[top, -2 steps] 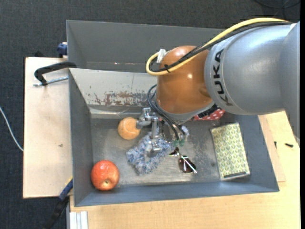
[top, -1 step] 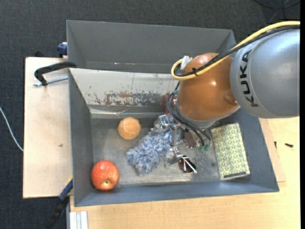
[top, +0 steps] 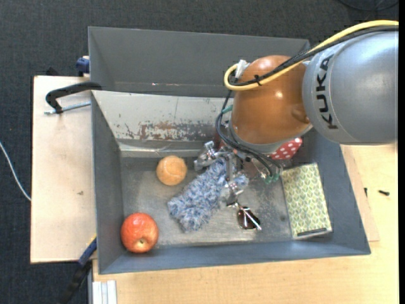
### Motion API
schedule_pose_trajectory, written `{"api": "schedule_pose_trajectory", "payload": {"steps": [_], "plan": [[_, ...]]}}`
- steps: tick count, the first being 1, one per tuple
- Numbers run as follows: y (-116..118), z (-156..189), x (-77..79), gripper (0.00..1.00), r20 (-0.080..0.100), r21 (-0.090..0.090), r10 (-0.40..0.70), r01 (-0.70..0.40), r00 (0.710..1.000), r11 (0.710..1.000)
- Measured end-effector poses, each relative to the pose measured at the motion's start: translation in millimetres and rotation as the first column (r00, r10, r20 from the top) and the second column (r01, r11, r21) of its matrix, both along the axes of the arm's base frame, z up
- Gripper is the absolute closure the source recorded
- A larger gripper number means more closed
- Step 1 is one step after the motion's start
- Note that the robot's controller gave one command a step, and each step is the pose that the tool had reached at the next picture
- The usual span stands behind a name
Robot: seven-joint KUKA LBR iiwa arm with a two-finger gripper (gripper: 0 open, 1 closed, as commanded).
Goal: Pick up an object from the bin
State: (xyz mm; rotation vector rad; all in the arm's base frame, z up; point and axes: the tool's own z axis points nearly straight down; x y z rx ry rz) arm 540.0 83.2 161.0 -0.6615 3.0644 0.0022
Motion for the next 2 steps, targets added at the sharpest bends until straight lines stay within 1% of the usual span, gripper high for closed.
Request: {"api": "schedule_pose_trajectory", "payload": {"steps": [1, 2], "plan": [[-1, -57, 11.4, 0.00, 0.002, -0.001, 0.066, -0.066, 0.998, 0.998], [6, -86, 12.7, 1.00, 0.000, -0.003, 0.249, -0.249, 0.969, 0.969]]}}
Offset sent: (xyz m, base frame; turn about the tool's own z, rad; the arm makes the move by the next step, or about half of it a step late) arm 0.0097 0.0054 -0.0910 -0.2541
